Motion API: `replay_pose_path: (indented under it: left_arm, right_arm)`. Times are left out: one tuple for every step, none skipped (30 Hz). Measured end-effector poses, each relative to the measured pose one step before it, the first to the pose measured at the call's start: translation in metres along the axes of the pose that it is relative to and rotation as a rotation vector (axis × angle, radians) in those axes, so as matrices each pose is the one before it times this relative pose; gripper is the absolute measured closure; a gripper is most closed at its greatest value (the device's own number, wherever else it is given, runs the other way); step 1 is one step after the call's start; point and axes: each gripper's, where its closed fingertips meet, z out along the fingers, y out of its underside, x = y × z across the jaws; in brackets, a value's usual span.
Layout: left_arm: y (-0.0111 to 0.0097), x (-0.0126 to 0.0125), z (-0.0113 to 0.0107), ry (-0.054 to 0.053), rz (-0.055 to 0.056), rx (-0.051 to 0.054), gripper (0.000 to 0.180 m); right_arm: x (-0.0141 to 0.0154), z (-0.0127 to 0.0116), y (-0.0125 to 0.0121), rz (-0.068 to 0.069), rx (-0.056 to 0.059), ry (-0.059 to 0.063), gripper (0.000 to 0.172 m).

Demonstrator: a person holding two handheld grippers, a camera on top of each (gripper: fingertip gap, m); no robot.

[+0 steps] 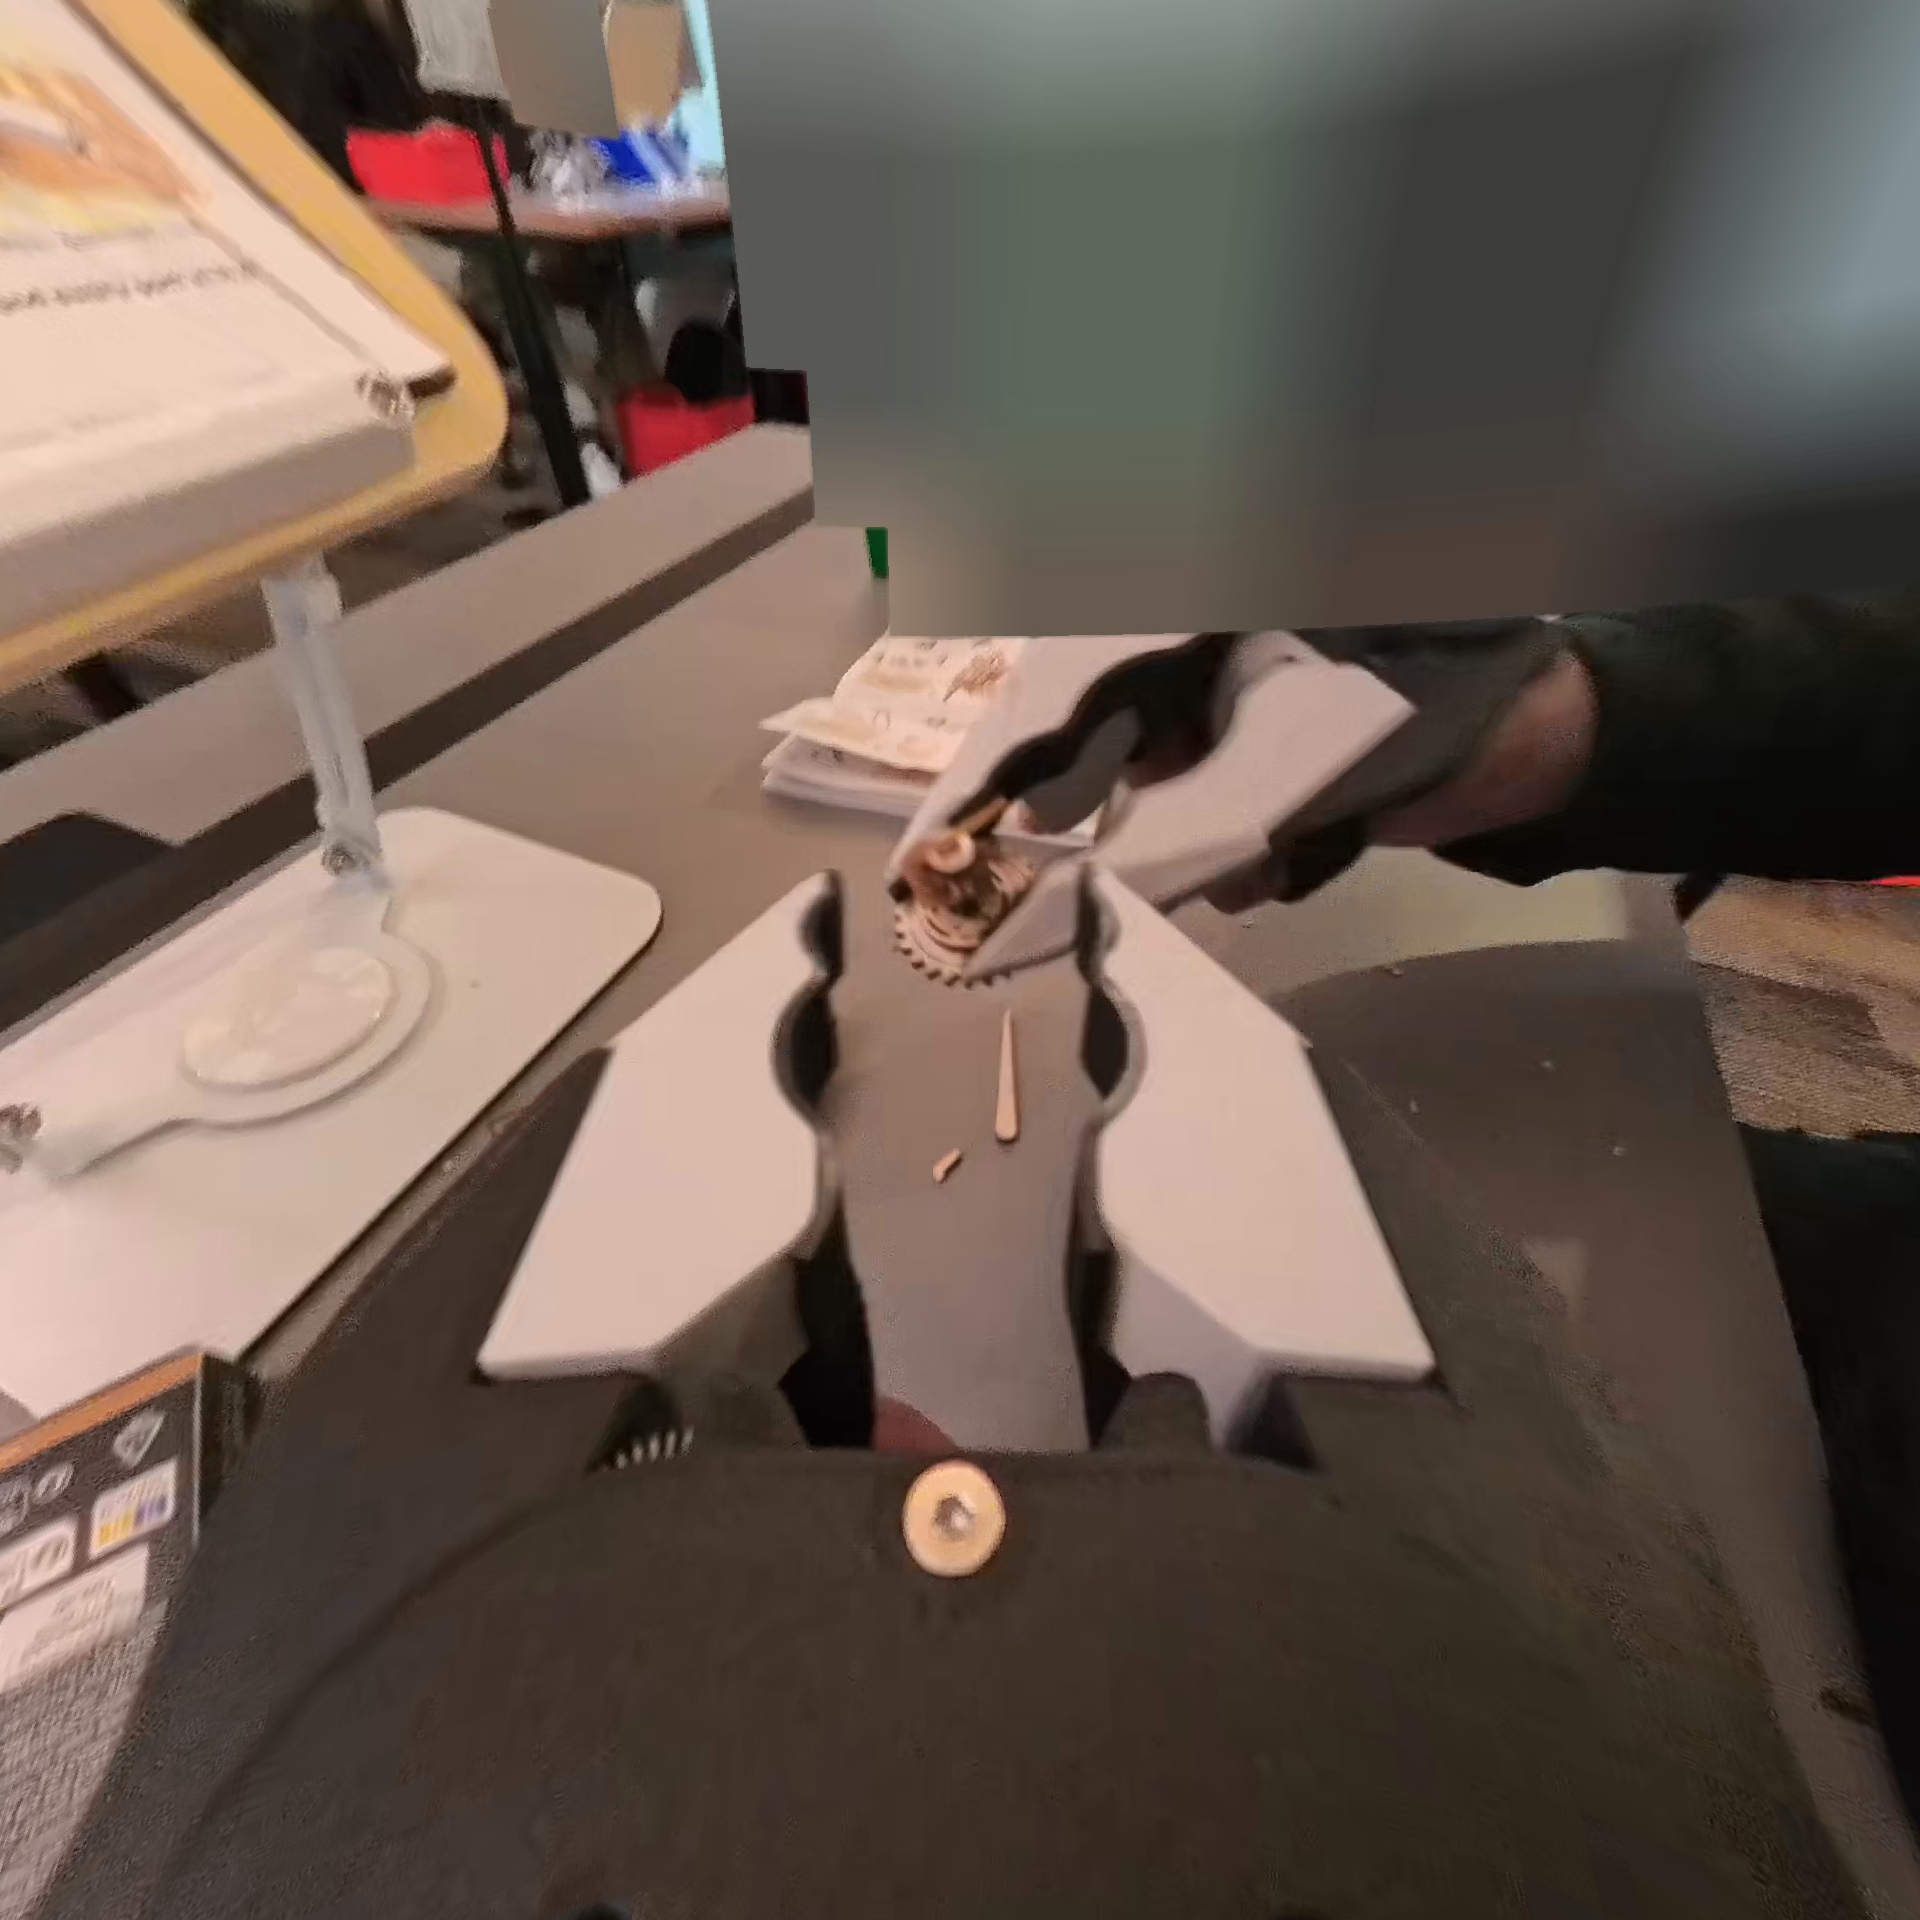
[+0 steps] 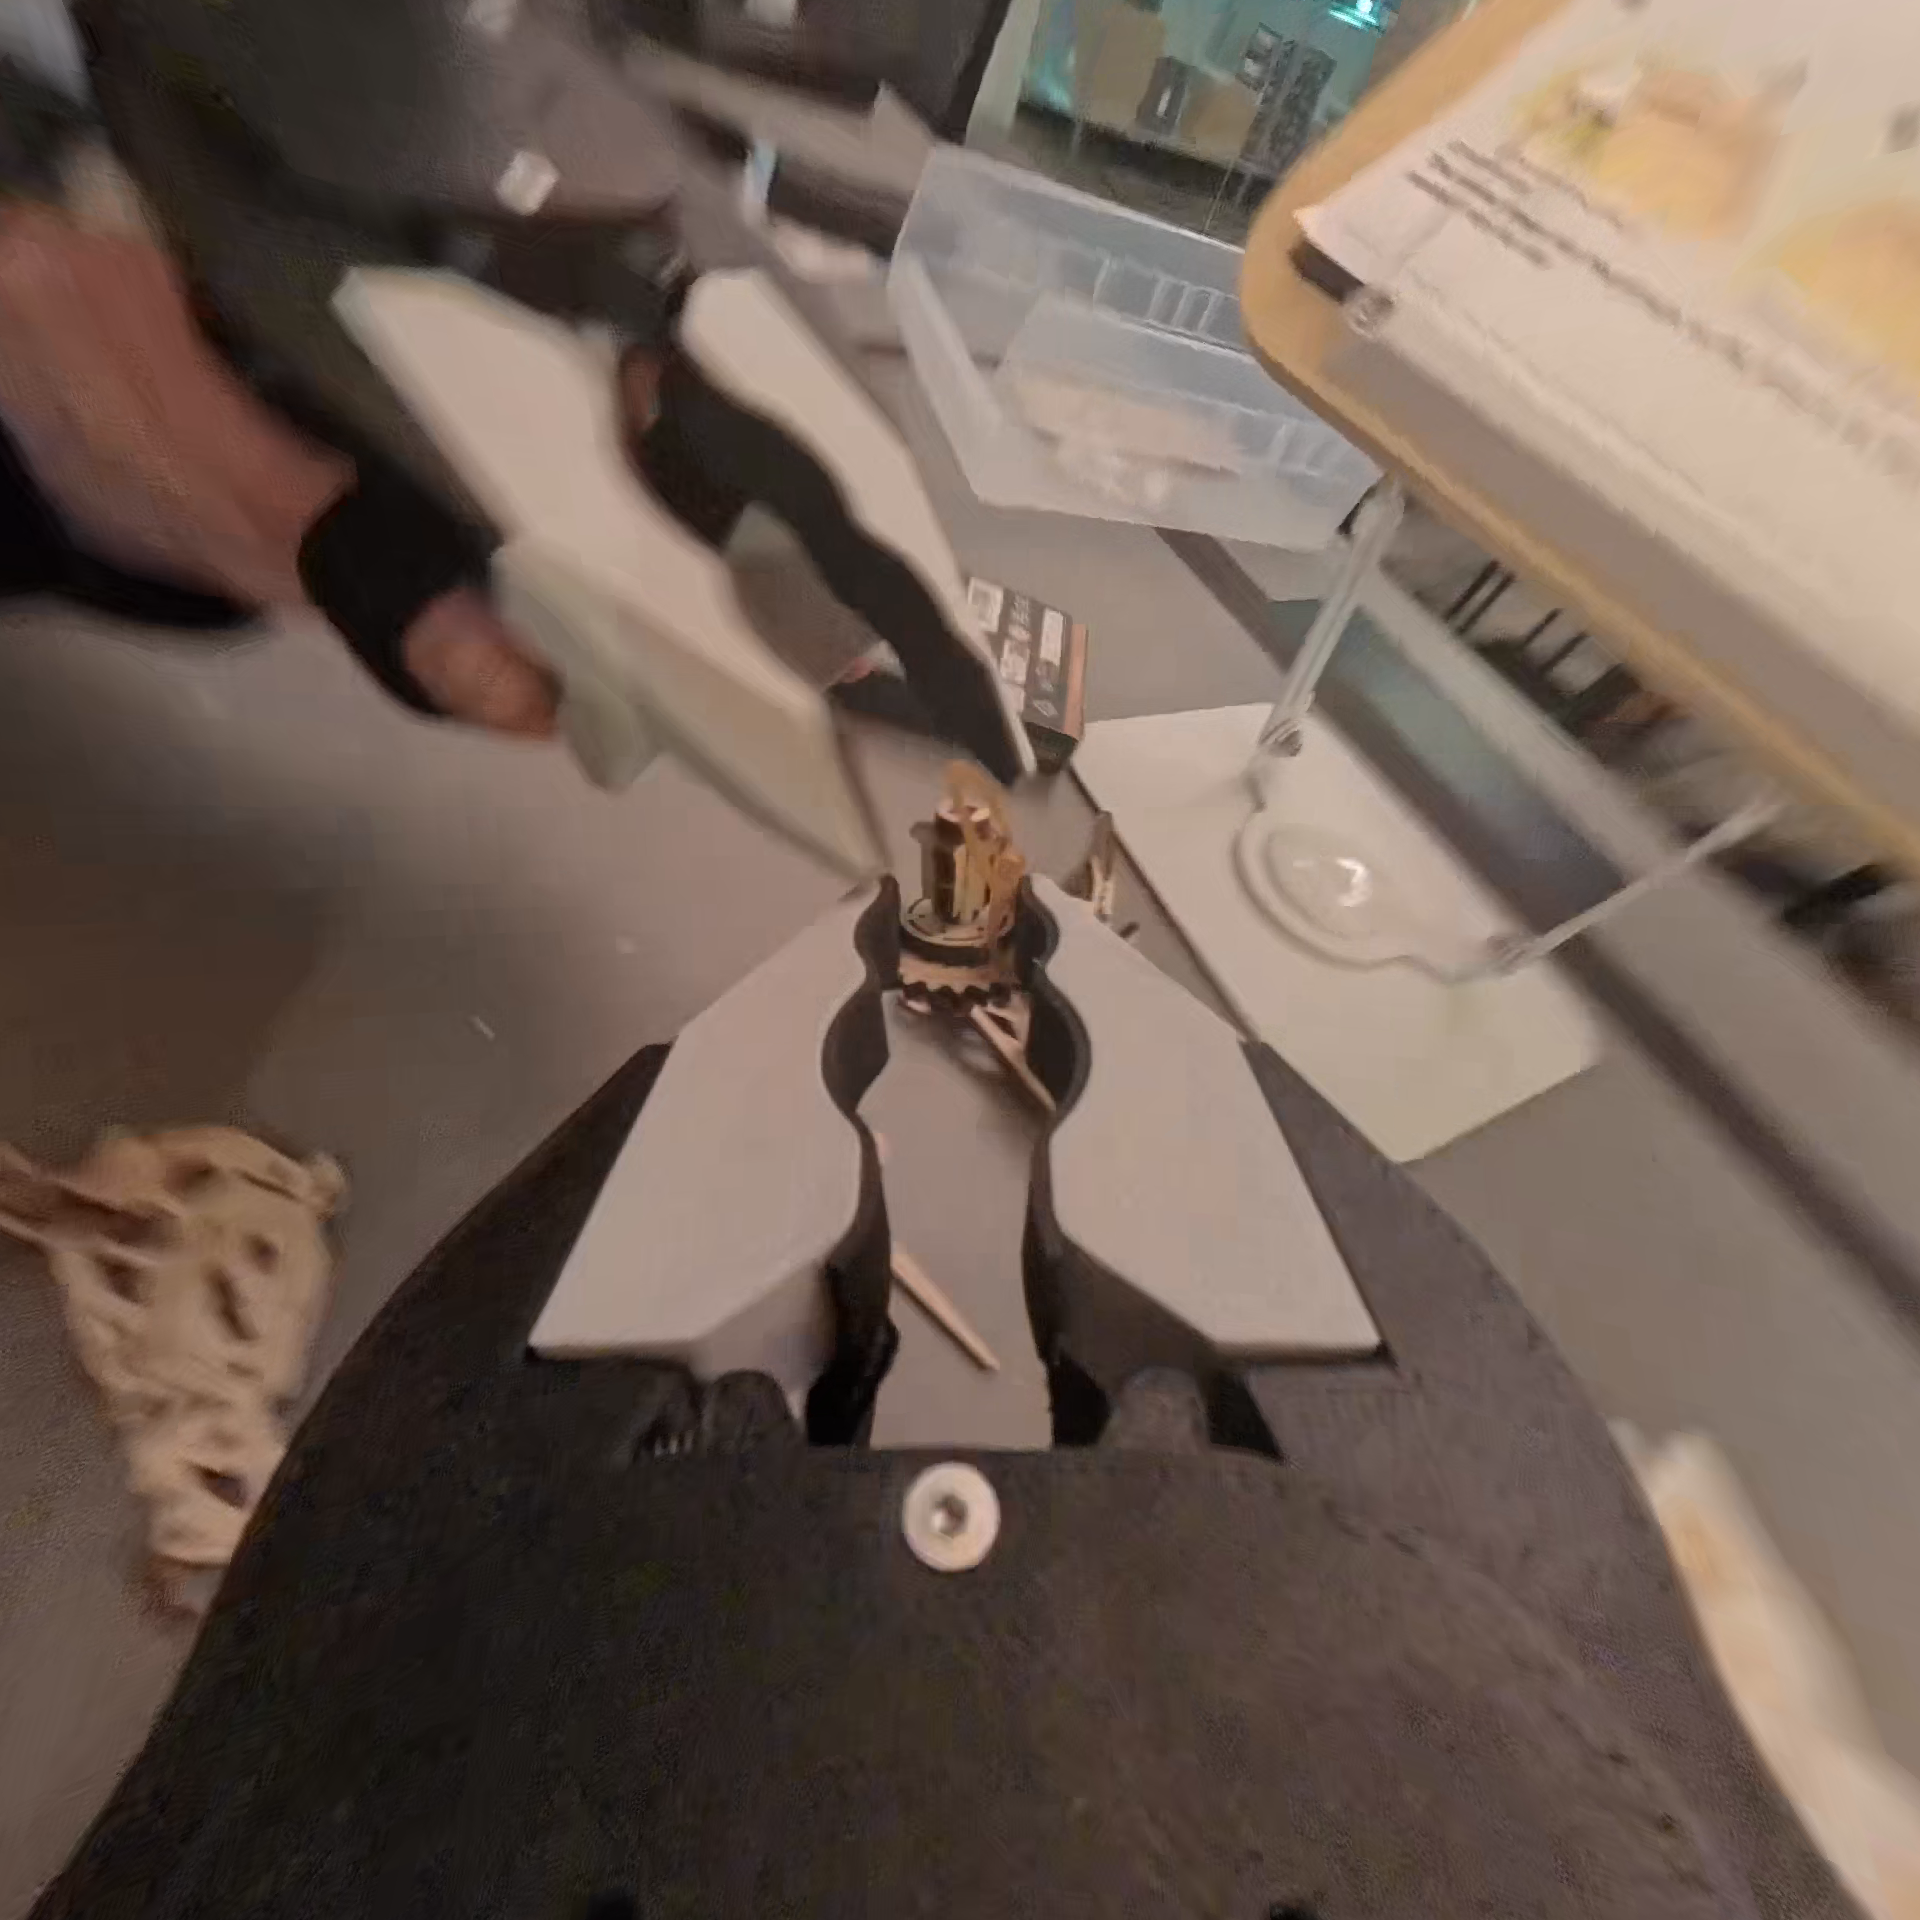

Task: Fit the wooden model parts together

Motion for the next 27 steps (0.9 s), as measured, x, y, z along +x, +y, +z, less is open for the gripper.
replay_pose_path:
  left_arm:
    - [-0.00260,0.00238,-0.00129,0.0208,0.0145,0.0258,0.130]
    - [0.00035,-0.00043,-0.00052,-0.0079,0.0280,0.0067,0.128]
    - [0.00010,-0.00319,0.00012,-0.0337,0.0381,0.0065,0.126]
    - [-0.00085,-0.00175,0.00101,-0.0364,0.0578,0.0084,0.120]
    - [-0.00015,-0.00045,0.00216,-0.0363,0.0827,-0.0048,0.122]
    - [0.00053,-0.00064,0.00272,-0.0373,0.0818,-0.0150,0.125]
    - [0.00045,0.00050,0.00285,-0.0235,0.0630,-0.0125,0.128]
    - [-0.00067,0.00140,0.00282,-0.0085,0.0386,-0.0045,0.130]
    - [-0.00088,-0.00043,0.00247,-0.0127,0.0165,-0.0008,0.133]
    - [0.00090,-0.00107,0.00291,-0.0105,0.0039,-0.0098,0.135]
    - [0.00123,0.00118,0.00304,0.0075,-0.0042,-0.0078,0.137]
    - [-0.00040,0.00152,0.00184,0.0070,-0.0056,0.0040,0.142]
    - [-0.00107,0.00182,0.00075,0.0092,-0.0018,0.0102,0.152]
    - [0.00058,-0.00010,0.00070,-0.0006,-0.0118,0.0000,0.154]
    - [0.00145,0.00038,0.00059,0.0094,-0.0152,-0.0065,0.155]
    - [0.00126,0.00005,0.00016,0.0090,-0.0165,-0.0069,0.155]
    - [-0.00019,-0.00048,-0.00052,0.0035,-0.0140,-0.0001,0.155]
    - [-0.00091,0.00042,-0.00072,0.0099,-0.0102,0.0032,0.155]
    - [-0.00075,0.00023,-0.00094,0.0099,-0.0121,0.0014,0.155]
    - [-0.00032,-0.00035,-0.00098,0.0091,-0.0158,-0.0001,0.155]
    - [-0.00063,0.00048,-0.00100,0.0149,-0.0123,0.0030,0.155]
    - [-0.00042,0.00060,-0.00059,0.0159,-0.0073,-0.0005,0.155]
    - [-0.00054,0.00061,-0.00028,0.0134,-0.0002,-0.0023,0.155]
    - [-0.00110,0.00217,-0.00034,0.0208,0.0079,0.0022,0.156]
    - [-0.00130,0.00234,-0.00038,0.0202,0.0130,0.0051,0.156]
    - [0.00021,-0.00035,-0.00030,0.0052,0.0156,-0.0021,0.156]
    - [0.00103,-0.00015,-0.00013,0.0083,0.0102,-0.0075,0.156]
  right_arm:
    - [0.00351,-0.00283,-0.00559,0.1650,0.0574,-0.0457,0.153]
    - [0.00177,-0.00283,-0.00595,0.1548,0.0535,-0.0571,0.153]
    - [0.00218,-0.00233,-0.00431,0.1382,0.0406,-0.0506,0.153]
    - [0.00232,-0.00190,-0.00393,0.1342,0.0386,-0.0484,0.153]
    - [0.00062,-0.00148,-0.00394,0.1369,0.0400,-0.0601,0.153]
    - [0.00000,-0.00099,-0.00261,0.1241,0.0306,-0.0579,0.153]
    - [0.00119,-0.00036,-0.00024,0.0873,0.0165,-0.0360,0.153]
    - [0.00073,0.00025,0.00139,0.0508,0.0054,-0.0203,0.153]
    - [-0.00114,0.00109,0.00252,0.0384,-0.0024,-0.0208,0.153]
    - [-0.00217,0.00170,0.00272,0.0366,-0.0043,-0.0213,0.153]
    - [-0.00215,0.00159,0.00158,0.0291,0.0045,-0.0182,0.153]
    - [-0.00211,0.00156,0.00061,0.0266,0.0104,-0.0173,0.153]
    - [-0.00136,0.00129,0.00045,0.0253,0.0095,-0.0133,0.153]
    - [0.00043,0.00047,-0.00034,0.0185,0.0089,-0.0031,0.153]
    - [0.00171,-0.00023,-0.00053,0.0105,0.0034,0.0051,0.153]
    - [0.00139,-0.00041,-0.00039,0.0031,-0.0011,0.0062,0.149]
    - [0.00115,-0.00090,-0.00128,-0.0068,0.0014,0.0097,0.146]
    - [0.00203,-0.00167,-0.00214,-0.0175,0.0011,0.0201,0.143]
    - [0.00292,-0.00262,-0.00344,-0.0218,0.0033,0.0265,0.139]
    - [0.00203,-0.00307,-0.00418,-0.0208,0.0043,0.0190,0.136]
    - [0.00032,-0.00271,-0.00274,-0.0222,-0.0063,0.0079,0.138]
    - [-0.00076,-0.00127,0.00014,-0.0242,-0.0232,0.0042,0.142]
    - [-0.00085,-0.00004,0.00152,-0.0198,-0.0285,0.0048,0.144]
    - [-0.00122,0.00066,0.00134,-0.0103,-0.0232,0.0004,0.145]
    - [-0.00212,0.00075,0.00060,0.0005,-0.0151,-0.0099,0.145]
    - [-0.00216,0.00056,0.00024,0.0073,-0.0094,-0.0142,0.147]
    - [-0.00131,0.00049,0.00004,0.0047,-0.0057,-0.0095,0.149]
